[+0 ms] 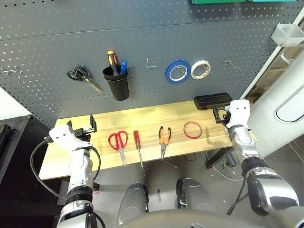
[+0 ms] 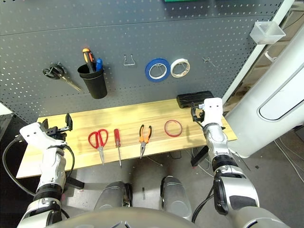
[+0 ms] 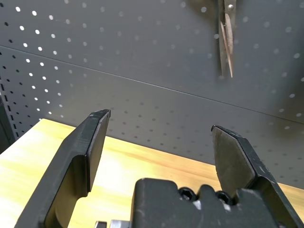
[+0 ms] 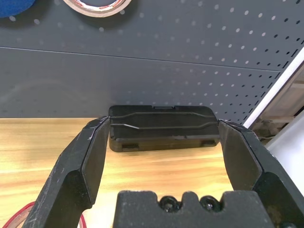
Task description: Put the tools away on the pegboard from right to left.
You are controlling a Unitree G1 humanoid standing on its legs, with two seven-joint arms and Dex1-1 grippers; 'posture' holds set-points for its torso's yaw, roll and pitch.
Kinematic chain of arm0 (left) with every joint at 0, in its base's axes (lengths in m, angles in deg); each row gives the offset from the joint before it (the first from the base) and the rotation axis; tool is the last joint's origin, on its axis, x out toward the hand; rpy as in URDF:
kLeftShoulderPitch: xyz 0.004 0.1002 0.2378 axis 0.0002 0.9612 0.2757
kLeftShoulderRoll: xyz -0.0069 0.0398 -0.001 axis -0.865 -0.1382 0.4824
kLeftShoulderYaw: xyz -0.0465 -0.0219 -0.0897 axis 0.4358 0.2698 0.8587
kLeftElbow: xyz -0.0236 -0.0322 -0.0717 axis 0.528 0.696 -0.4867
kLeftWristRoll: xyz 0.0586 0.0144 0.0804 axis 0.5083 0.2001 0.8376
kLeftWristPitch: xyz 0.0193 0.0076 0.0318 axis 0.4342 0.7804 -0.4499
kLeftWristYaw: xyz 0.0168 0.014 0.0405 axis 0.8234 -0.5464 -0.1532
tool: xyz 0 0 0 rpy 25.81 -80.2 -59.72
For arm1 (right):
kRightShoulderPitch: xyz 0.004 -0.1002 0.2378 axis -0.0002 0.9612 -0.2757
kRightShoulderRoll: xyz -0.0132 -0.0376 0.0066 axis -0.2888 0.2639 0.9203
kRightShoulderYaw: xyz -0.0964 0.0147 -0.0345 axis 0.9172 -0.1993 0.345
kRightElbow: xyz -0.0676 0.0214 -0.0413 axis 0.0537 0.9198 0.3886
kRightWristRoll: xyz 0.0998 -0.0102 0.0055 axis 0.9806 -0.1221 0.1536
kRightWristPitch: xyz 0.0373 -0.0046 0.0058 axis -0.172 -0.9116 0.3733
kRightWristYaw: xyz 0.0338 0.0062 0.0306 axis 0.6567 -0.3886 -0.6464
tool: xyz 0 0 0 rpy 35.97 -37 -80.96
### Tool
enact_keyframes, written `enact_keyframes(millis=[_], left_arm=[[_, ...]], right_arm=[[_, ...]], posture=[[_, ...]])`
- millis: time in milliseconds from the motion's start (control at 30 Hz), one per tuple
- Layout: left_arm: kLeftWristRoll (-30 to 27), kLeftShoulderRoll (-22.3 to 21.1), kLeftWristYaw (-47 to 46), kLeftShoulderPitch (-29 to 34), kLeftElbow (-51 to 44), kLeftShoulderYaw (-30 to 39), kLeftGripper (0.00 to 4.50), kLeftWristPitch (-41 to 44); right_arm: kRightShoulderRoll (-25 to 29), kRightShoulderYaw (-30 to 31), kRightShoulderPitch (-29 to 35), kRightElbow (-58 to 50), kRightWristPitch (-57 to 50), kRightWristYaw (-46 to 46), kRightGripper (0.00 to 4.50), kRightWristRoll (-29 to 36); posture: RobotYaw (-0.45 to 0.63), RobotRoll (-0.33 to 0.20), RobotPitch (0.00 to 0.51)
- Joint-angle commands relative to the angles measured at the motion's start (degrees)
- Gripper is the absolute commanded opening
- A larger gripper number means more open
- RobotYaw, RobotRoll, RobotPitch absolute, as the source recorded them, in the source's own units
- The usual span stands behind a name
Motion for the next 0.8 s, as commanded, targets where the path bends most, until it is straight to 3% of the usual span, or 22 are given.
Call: enact_keyframes(millis=[33,167,333,467,633,800], left_arm=[[0.08,0.24,-0.16,0.09,-0.46,-0.18,4.48,0.91],[-0.31,-0.19,1.44,0.19,-1.77,-0.73,4.48,1.25],[-5.4,-2.3,12.85,0.9,-7.71,-2.73,4.48,7.11],[-9.3,-5.78,24.37,2.19,-14.75,-5.91,4.48,14.35],[-11.56,-11.24,35.96,5.4,-25.39,-11.42,4.48,23.65],[-13.56,-16.47,44.25,5.67,-35.03,-16.58,4.48,32.71]], right_arm=[[-0.44,0.14,0.89,-0.84,-0.44,-0.32,4.5,0.08],[-0.57,0.61,2.99,-4.62,-0.75,-1.94,4.5,0.46],[0.0,1.72,4.51,-13.71,-8.86,-4.64,4.5,0.67],[1.24,3.93,4.39,-22.66,-23.09,-5.8,4.5,-0.61],[2.48,7.15,5.2,-35.15,-42.77,-14.04,4.5,2.6],[2.1,9.03,3.58,-43.46,-64.79,-11.41,4.5,1.34]], posture=[[-0.03,0.0,0.027],[-0.05,0.0,0.034],[-0.07,0.0,0.058],[-0.09,0.0,0.082],[-0.1,0.0,0.135],[-0.14,0.0,0.188]])
